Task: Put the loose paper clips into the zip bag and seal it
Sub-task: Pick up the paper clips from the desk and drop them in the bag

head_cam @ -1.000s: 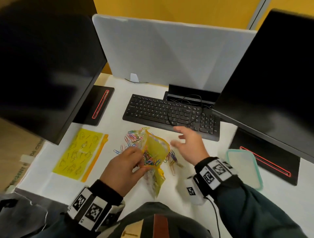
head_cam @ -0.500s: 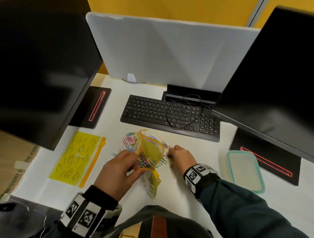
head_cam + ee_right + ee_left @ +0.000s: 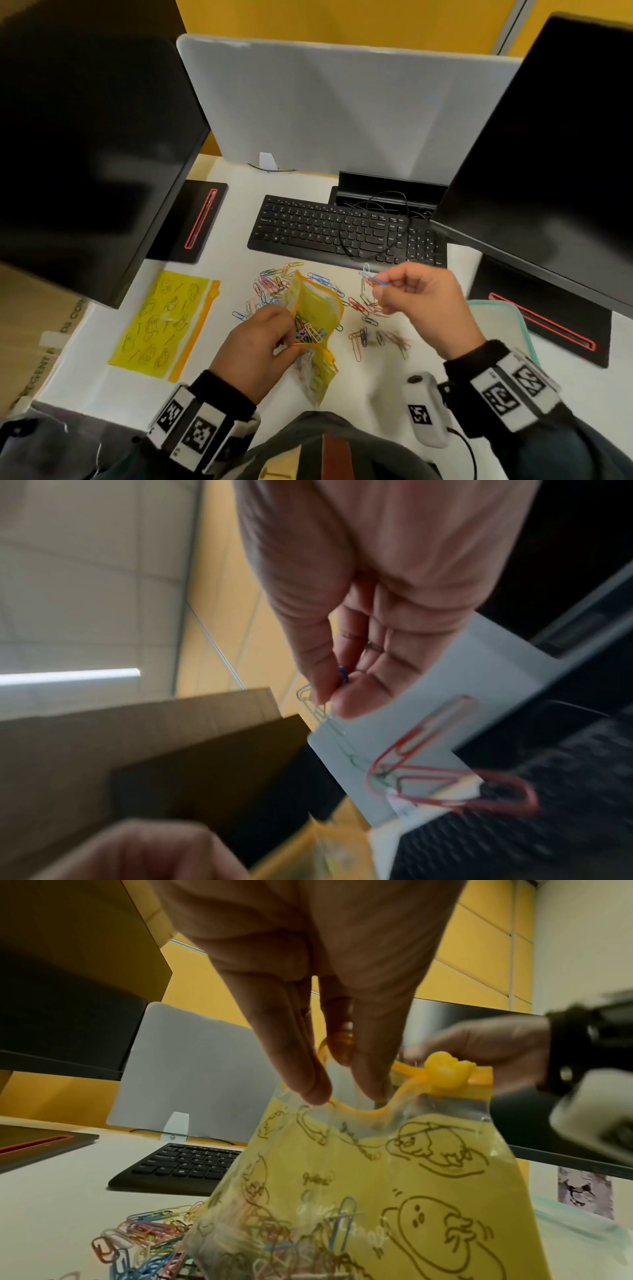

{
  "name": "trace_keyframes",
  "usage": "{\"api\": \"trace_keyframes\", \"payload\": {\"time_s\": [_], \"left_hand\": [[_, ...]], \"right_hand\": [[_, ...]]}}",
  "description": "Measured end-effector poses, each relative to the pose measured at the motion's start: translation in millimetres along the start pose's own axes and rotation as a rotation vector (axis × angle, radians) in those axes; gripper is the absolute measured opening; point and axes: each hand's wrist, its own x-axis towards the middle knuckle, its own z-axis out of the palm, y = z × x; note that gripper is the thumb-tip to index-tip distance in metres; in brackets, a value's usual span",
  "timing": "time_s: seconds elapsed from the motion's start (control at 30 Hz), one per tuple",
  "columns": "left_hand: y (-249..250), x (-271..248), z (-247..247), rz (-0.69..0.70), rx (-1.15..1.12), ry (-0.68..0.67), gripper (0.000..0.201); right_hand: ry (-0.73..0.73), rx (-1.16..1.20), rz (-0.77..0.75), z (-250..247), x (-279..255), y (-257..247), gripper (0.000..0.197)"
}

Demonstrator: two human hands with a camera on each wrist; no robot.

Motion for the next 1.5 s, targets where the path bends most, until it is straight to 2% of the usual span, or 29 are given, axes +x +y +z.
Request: {"api": "trace_keyframes", "payload": {"time_s": [0.13,0.23,0.57,0.67,0.83,0.9,1.0,1.07,1.1,1.2,1.3,1.4,1.5], "left_hand": [[1,3,4,0.027,0.021,-0.046,0.031],[2,6,4,0.060,0.032,-0.049,0.029],[12,13,-6,0.092,-0.012,0.069,0.027],[14,13,-4,0.105,-0.031,0.075,0.029],[20,13,2,0.148,-0.040,0.048,0.024],[21,12,4,0.153,-0.052,0.039,0.025],[21,12,8,0.159,-0.062,0.026,0.027],[20,12,9,0.167,-0.070,0.027,0.028],[20,12,9,0.171,-0.074,0.030,0.029],[18,12,5,0.159,-0.087,0.048,0.027],[14,10,1,0.142,-0.081,0.067,0.026],[10,8,1,0.121,-0.082,0.065,0.028],[10,6,0,0.107,-0.067,0.055,0.032]], "right_hand": [[-0.059,0.091,-0.128,-2,-13,-46,0.017],[-0.116,0.162,-0.147,-2,-20,-66,0.018],[-0.155,0.083,-0.071,21,-17,-44,0.014],[-0.128,-0.046,-0.060,23,-11,-27,0.014],[-0.151,-0.478,-0.094,22,-13,-2,0.011],[-0.134,-0.448,-0.121,15,-17,-1,0.020],[0.005,-0.284,-0.085,-6,-18,9,0.025],[0.138,-0.320,-0.015,-22,-17,30,0.025],[0.175,-0.412,0.045,-30,-19,43,0.026],[0.078,-0.779,0.290,-44,-35,86,0.044],[0.011,-0.973,0.400,-46,-56,115,0.051],[0.033,-1.075,0.364,-40,-56,129,0.049],[-0.019,-1.125,0.211,-20,-49,132,0.040]]}}
